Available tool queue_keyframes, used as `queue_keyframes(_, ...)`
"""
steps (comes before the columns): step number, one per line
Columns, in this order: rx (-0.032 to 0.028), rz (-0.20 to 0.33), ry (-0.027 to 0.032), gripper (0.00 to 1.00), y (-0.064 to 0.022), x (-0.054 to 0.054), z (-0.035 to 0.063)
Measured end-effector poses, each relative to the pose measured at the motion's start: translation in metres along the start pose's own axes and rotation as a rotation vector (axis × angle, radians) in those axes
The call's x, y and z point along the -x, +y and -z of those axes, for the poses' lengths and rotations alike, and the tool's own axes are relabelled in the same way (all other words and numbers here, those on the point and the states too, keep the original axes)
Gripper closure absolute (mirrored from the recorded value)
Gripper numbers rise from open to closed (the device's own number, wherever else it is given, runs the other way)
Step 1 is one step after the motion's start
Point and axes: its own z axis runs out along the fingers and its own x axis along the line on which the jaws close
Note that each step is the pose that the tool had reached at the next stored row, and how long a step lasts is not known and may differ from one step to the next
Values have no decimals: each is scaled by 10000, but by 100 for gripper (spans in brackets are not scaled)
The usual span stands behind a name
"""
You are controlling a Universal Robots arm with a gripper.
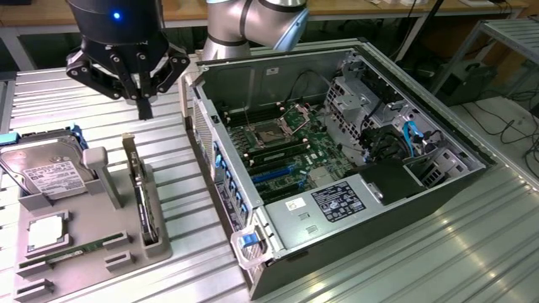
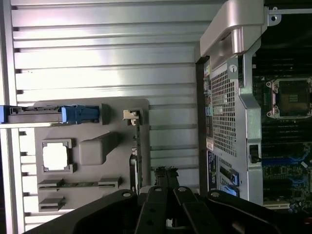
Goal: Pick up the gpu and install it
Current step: 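Reach for the gpu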
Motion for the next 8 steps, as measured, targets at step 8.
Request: queue_keyframes(8,0,0,0,89,-69,-87,5)
